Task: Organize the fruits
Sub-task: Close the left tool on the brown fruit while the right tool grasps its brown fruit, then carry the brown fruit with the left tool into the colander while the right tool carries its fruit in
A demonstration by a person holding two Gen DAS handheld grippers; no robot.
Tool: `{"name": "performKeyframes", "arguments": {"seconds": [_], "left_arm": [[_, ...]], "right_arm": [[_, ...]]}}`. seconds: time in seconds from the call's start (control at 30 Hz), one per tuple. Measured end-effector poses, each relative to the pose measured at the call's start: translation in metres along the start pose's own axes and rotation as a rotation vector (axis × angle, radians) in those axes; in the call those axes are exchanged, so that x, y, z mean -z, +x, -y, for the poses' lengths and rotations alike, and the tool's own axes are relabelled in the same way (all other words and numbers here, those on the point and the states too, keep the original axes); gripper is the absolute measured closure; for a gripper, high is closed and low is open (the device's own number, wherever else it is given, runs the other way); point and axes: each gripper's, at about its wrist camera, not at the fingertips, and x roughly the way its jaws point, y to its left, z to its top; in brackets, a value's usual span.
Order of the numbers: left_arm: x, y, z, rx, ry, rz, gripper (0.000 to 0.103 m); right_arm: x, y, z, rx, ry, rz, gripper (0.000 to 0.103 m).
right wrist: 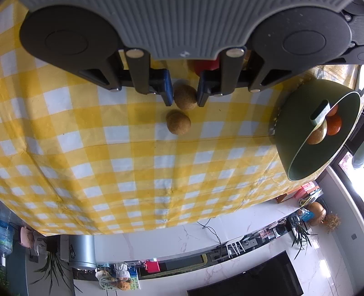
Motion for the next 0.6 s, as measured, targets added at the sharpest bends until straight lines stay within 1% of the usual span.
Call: {"name": "performKeyframes", "arguments": {"seconds": [0.07,0.27,0.33,0.37,0.4,0.43,0.6], "left_arm": [[-0.002,-0.007,0.000,0.004,-0.008,0.013,0.075],[-0.006,-0.029,-0.003,-0.001,-0.025,0.051,0.075],[-0.007,-0.035,-0.006,-0.001,-0.042,0.063,0.075],[-0.007,-0.037,-0.008,-0.002,-0.051,0.067,0.075],[-0.008,-0.040,-0.009,-0.003,-0.061,0.071,0.075],[-0.008,-0.044,-0.011,-0.006,-0.068,0.080,0.075],[-0.015,-0.063,-0.015,-0.027,-0.079,0.128,0.075]], "right_arm": [[0.000,-0.003,-0.002,-0.006,-0.011,0.012,0.098],[0.001,-0.006,-0.004,0.001,-0.029,0.018,0.098],[0.000,-0.005,-0.003,0.001,-0.021,0.016,0.095],[0.000,-0.005,-0.002,0.007,-0.015,0.018,0.090],[0.000,-0.005,-0.002,0.013,-0.013,0.020,0.081],[0.000,-0.005,-0.002,0.015,-0.013,0.021,0.078],[0.000,-0.002,-0.003,0.010,-0.023,0.012,0.078]]}}
